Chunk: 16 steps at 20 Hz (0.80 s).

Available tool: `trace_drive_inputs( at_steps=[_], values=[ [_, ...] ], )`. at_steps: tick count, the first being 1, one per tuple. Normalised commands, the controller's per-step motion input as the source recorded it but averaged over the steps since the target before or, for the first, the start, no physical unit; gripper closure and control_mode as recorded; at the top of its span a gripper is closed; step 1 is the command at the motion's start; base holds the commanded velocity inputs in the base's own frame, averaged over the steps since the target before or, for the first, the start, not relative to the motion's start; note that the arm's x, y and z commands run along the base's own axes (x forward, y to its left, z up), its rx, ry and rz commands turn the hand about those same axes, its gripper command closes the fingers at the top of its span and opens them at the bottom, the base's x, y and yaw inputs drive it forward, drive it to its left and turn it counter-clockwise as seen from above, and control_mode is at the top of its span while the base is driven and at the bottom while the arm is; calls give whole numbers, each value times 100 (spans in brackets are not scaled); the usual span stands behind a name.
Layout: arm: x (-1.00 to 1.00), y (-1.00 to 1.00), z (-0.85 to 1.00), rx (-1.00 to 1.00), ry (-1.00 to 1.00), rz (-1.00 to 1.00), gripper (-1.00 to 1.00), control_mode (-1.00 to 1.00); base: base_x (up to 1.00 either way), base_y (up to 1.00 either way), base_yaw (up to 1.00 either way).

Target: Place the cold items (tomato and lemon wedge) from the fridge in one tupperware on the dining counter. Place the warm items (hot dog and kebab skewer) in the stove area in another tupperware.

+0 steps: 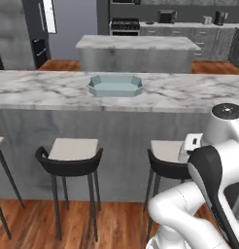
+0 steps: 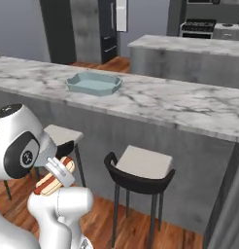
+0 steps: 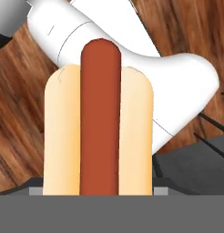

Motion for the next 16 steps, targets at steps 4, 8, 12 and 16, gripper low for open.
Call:
trace_drive_inputs(
  at_steps=[4,8,12,16],
  values=[
    [0,0,0,0,0,0,100,100,33,34,-42],
    [0,0,0,0,0,0,100,100,34,28,-40],
    [0,0,0,0,0,0,100,100,62,45,-32],
    [0,0,0,0,0,0,100,100,72,51,-26]
  ],
)
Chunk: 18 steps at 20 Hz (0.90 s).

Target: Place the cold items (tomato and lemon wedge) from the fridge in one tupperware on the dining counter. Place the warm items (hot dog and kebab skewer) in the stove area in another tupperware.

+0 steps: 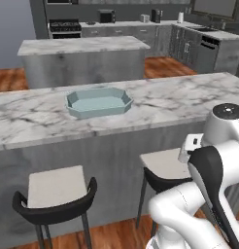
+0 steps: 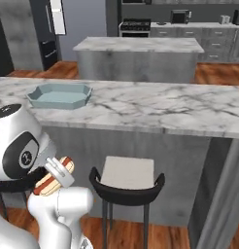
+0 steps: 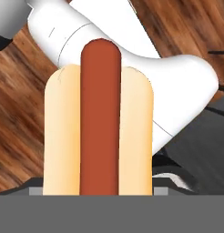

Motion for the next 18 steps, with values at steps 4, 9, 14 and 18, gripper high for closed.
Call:
trace_drive_inputs(
  at_steps=[4,9,14,18],
  values=[
    [0,0,0,0,0,0,100,100,52,58,-29],
    [0,0,0,0,0,0,100,100,32,58,-33],
    [0,0,0,0,0,0,100,100,24,52,-34],
    [0,0,0,0,0,0,100,100,24,47,-35]
  ],
)
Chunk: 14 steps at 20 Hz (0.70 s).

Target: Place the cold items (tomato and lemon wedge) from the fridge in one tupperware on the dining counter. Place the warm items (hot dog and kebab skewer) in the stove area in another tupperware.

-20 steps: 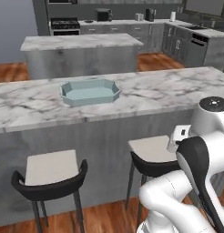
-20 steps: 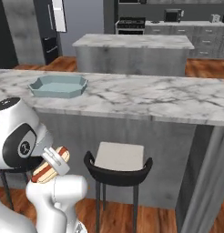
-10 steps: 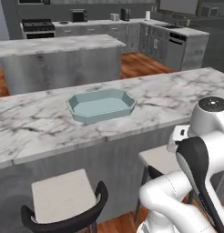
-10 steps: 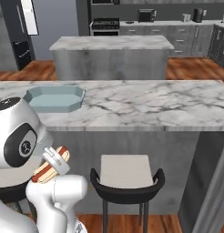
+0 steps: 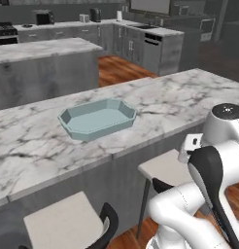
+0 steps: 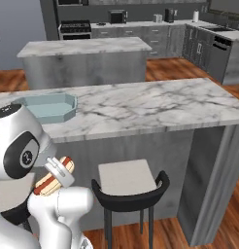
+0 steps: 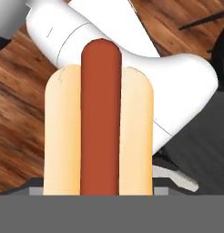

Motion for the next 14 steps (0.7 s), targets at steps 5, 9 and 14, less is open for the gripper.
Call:
trace_drive_inputs(
  at_steps=[5,9,14],
  values=[
    [12,19,13,0,-1,-17,100,-100,9,16,-13],
    [10,3,81,3,5,-12,100,-100,0,0,0],
    [4,0,99,10,24,-2,100,-100,0,0,0]
  ],
)
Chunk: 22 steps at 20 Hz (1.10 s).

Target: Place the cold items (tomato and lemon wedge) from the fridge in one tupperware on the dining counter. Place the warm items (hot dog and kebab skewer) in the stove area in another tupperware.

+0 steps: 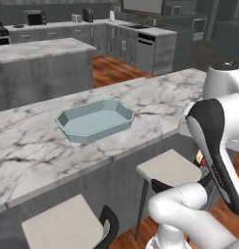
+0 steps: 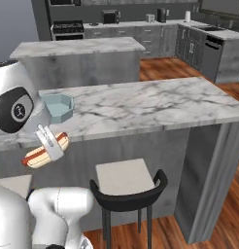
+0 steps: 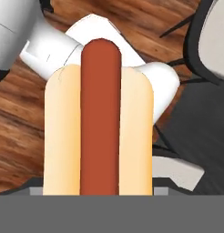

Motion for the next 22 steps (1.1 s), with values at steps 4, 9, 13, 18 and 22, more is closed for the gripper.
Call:
trace_drive_inputs(
  at_steps=[4,9,13,18,22],
  values=[
    [41,1,75,3,19,0,100,-100,0,0,0],
    [98,0,5,0,5,2,100,-100,0,0,0],
    [100,0,-14,0,-1,11,100,-100,0,0,0],
    [93,7,-18,7,-12,17,100,-100,0,0,0],
    [52,40,-14,18,-49,23,100,-100,0,0,0]
  ],
)
